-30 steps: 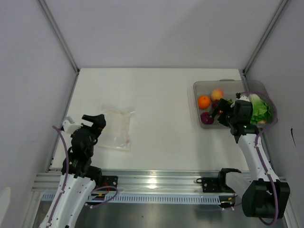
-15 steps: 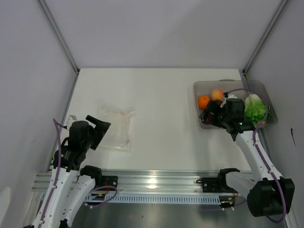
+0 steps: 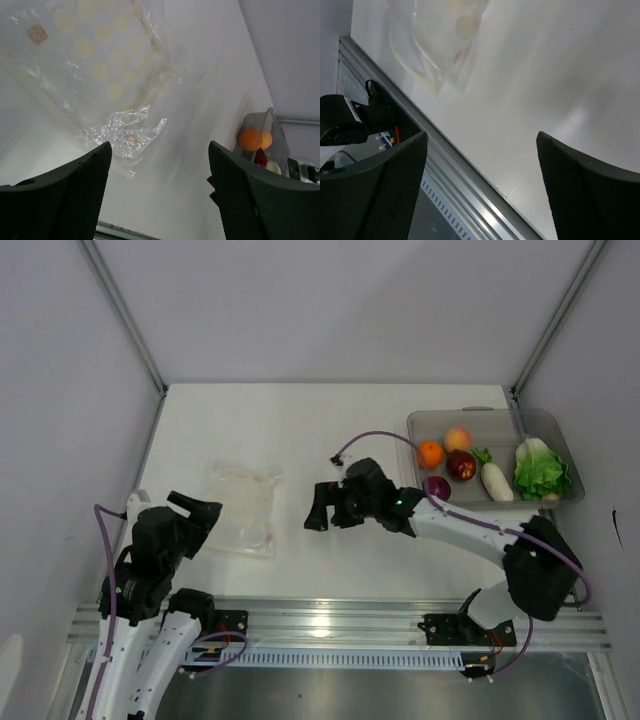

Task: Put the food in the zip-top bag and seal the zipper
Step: Pick up the zipper food storage bag at the center of the board.

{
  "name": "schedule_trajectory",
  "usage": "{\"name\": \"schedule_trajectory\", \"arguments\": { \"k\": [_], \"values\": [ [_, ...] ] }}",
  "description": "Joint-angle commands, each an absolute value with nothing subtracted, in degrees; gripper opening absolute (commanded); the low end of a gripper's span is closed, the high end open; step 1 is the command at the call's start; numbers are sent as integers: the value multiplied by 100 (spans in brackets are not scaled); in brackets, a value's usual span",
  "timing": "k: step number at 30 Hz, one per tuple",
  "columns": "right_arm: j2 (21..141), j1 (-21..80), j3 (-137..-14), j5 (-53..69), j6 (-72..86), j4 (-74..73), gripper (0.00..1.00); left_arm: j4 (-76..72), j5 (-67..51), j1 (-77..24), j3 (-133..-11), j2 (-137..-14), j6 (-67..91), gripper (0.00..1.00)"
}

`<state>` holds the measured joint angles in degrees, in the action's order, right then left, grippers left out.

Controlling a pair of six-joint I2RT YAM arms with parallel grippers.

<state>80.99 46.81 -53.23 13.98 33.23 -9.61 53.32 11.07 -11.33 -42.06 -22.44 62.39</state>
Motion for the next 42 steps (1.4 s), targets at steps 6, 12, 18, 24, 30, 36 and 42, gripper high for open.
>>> {"name": "schedule_trajectory", "arguments": {
  "k": [6, 12, 18, 24, 30, 36, 42],
  "values": [
    [9658, 5458, -5915, 2029, 4297, 1008, 81, 4984, 810, -1099, -4517, -2391, 5301, 81],
    [10599, 5695, -6248, 2566, 4693, 1765, 76, 4580, 414, -1099, -4395, -2224, 5080, 84],
    [11152, 5766, -6398, 2646, 5036, 2442, 63, 4254, -200, -1099, -4438, -2250, 4668, 84],
    [11373, 5827, -6495, 2602, 5124, 2601, 47, 3850, -825, -1099, -4307, -2136, 4290, 85],
    [11513, 5818, -6495, 2628, 5229, 2812, 23, 3472, -1371, -1099, -4228, -2179, 4043, 83],
    [11532, 5599, -6592, 2716, 5274, 2760, 0, 3358, -1784, -1099, -4227, -2408, 3753, 79],
    [11110, 5379, -6434, 2681, 4984, 2180, 36, 3445, -1784, -1099, -4359, -2505, 3516, 78]
  ]
}}
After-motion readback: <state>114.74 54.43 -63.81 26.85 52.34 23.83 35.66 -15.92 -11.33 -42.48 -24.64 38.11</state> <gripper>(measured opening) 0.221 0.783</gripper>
